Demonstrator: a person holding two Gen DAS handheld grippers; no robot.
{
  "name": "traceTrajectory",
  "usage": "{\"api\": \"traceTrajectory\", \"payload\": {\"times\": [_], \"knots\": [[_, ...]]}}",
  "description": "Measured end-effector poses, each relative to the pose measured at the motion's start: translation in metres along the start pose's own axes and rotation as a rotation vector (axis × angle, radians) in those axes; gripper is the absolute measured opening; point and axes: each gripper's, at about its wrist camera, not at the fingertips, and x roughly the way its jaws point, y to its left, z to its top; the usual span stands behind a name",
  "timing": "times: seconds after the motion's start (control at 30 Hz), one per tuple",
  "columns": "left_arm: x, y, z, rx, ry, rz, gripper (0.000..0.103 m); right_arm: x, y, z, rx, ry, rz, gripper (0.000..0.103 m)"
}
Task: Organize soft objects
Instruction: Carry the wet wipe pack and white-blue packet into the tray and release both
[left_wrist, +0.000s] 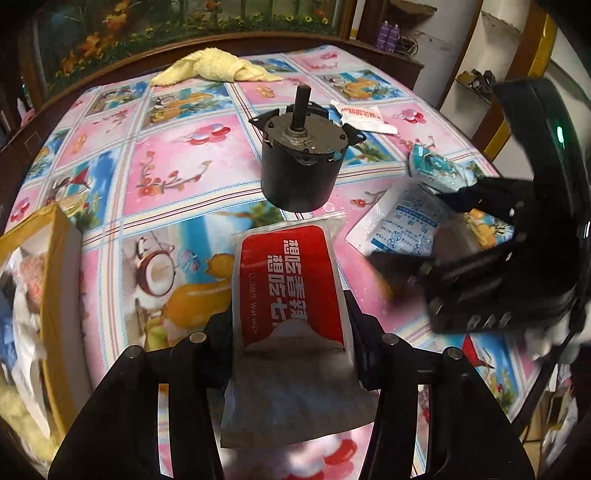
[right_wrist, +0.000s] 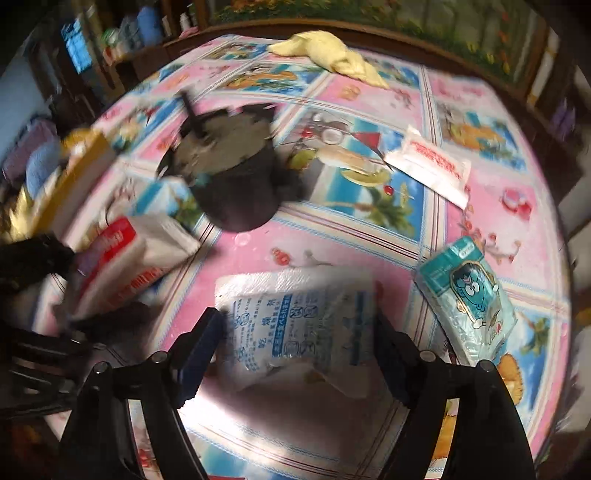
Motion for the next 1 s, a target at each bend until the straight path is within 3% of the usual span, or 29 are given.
{"api": "traceTrajectory", "payload": {"times": [0.07, 0.13, 0.23, 0.5, 0.77, 1.0], "knots": [[-0.013, 0.001, -0.006, -0.024, -0.021, -0.014, 0.049, -0.005, 0.01, -0.009, -0.002, -0.03, 0.016, 0.076], [-0.027, 0.005, -0.013, -0.059, -0.047, -0.03, 0.049, -0.011, 0.012, -0.014, 0.01, -0.061, 0.027, 0.055], [-0.05, 0.012, -0.024, -0.121, -0.091, -0.055, 0.049, -0.017, 0.004, -0.02, 0.077, -0.093, 0.071, 0.038], [-0.117, 0.05, -0.055, -0.269, -0.214, -0.058, 0.049, -0.032, 0.006, -0.034, 0.142, -0.143, 0.132, 0.03], [-0.17, 0.113, -0.1, -0.424, -0.298, 0.067, 0.049, -0.071, 0.033, -0.028, 0.095, -0.221, 0.158, 0.03], [-0.184, 0.157, -0.137, -0.548, -0.319, 0.165, 0.049, -0.088, 0.097, -0.009, -0.009, -0.25, 0.296, 0.03]]}}
